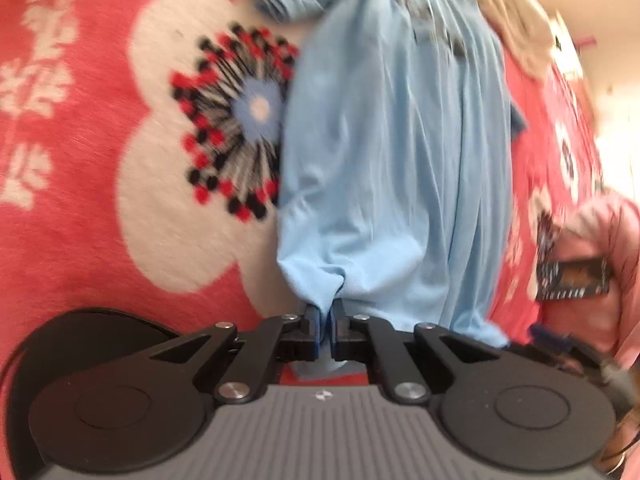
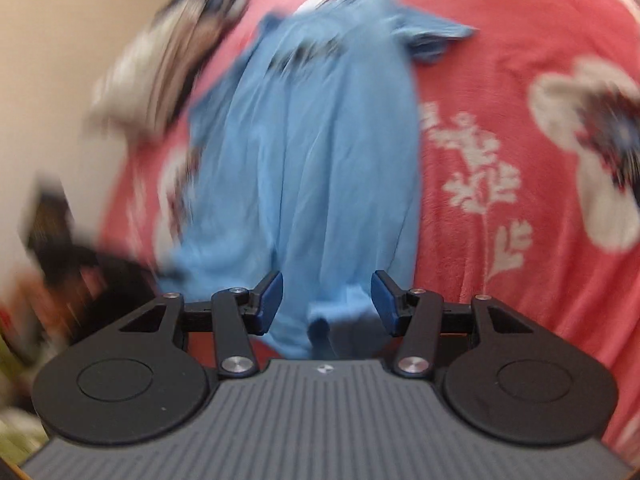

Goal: Fold clothes

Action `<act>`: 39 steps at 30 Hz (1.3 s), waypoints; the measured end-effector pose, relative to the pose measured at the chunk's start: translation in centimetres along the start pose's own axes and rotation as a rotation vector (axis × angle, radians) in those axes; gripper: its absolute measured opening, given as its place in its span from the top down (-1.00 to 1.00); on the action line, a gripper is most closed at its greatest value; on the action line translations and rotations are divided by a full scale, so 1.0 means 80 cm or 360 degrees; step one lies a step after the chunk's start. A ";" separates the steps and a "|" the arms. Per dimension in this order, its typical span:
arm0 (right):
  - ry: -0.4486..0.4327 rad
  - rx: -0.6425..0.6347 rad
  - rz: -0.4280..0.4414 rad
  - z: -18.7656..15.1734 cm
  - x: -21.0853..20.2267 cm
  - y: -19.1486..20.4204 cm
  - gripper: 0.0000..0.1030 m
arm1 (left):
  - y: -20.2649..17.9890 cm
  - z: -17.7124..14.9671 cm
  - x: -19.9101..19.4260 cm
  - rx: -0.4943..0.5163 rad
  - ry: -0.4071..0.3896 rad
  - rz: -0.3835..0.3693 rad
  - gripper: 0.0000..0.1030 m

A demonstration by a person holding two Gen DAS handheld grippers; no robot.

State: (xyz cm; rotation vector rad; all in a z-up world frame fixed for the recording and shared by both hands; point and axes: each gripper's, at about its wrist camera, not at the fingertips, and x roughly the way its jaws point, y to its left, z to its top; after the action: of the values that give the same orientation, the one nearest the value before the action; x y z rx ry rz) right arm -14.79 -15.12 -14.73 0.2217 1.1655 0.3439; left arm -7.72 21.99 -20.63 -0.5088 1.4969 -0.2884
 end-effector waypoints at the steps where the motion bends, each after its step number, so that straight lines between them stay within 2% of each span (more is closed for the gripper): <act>1: 0.0046 -0.0111 -0.0051 -0.001 0.008 0.010 0.06 | 0.003 0.005 -0.007 -0.0016 -0.0024 -0.0007 0.91; 4: 0.0209 -0.0332 -0.0112 -0.005 0.034 0.026 0.07 | 0.011 0.009 -0.022 -0.0077 -0.0080 -0.0062 0.91; 7: 0.0329 -0.0440 -0.0212 -0.007 0.066 0.031 0.11 | 0.015 0.011 -0.034 -0.0110 -0.0130 -0.0088 0.91; 8: 0.0362 -0.0455 -0.0242 -0.007 0.075 0.031 0.18 | 0.016 0.011 -0.038 -0.0116 -0.0145 -0.0091 0.91; 9: 0.0386 -0.0474 -0.0278 -0.007 0.082 0.032 0.53 | 0.017 0.012 -0.042 -0.0123 -0.0161 -0.0095 0.91; 10: 0.0390 -0.0481 -0.0321 -0.007 0.084 0.030 0.78 | 0.019 0.012 -0.046 -0.0129 -0.0176 -0.0099 0.91; 11: 0.0386 -0.0481 -0.0366 -0.006 0.085 0.028 0.79 | 0.020 0.012 -0.050 -0.0136 -0.0191 -0.0102 0.91; 13: 0.0308 -0.0458 -0.0430 -0.002 0.069 0.023 0.88 | 0.028 0.014 -0.067 -0.0143 -0.0222 -0.0078 0.91; 19: -0.0033 -0.0242 -0.0609 0.004 -0.035 0.000 0.89 | 0.045 0.018 -0.077 -0.0141 -0.0228 -0.0044 0.91; 22: -0.0148 -0.0125 -0.0669 0.001 -0.076 -0.018 0.90 | 0.044 0.014 -0.083 -0.0067 -0.0217 -0.0014 0.91; 24: -0.0175 -0.0100 -0.0732 -0.004 -0.090 -0.029 0.90 | 0.039 0.012 -0.081 0.0014 -0.0206 0.0040 0.91; 27: -0.0125 -0.0030 -0.0749 -0.010 -0.088 -0.051 0.90 | 0.026 0.006 -0.067 0.0179 -0.0120 0.0146 0.91; 30: -0.0033 0.0022 -0.0778 -0.018 -0.064 -0.075 0.90 | 0.008 0.003 -0.046 0.0357 -0.0036 0.0274 0.90; 36: 0.0085 0.0068 -0.0800 -0.036 -0.031 -0.093 0.90 | -0.023 0.002 -0.009 0.0696 0.0122 0.0511 0.87; 39: 0.0107 0.0057 -0.0815 -0.041 -0.026 -0.096 0.90 | -0.038 -0.004 0.001 0.0822 0.0218 0.0523 0.86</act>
State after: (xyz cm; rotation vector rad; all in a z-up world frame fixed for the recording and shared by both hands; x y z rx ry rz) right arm -17.39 -23.07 -16.83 -0.0617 1.2494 -0.1216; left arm -7.65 19.30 -19.20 0.1712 1.5377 -0.4384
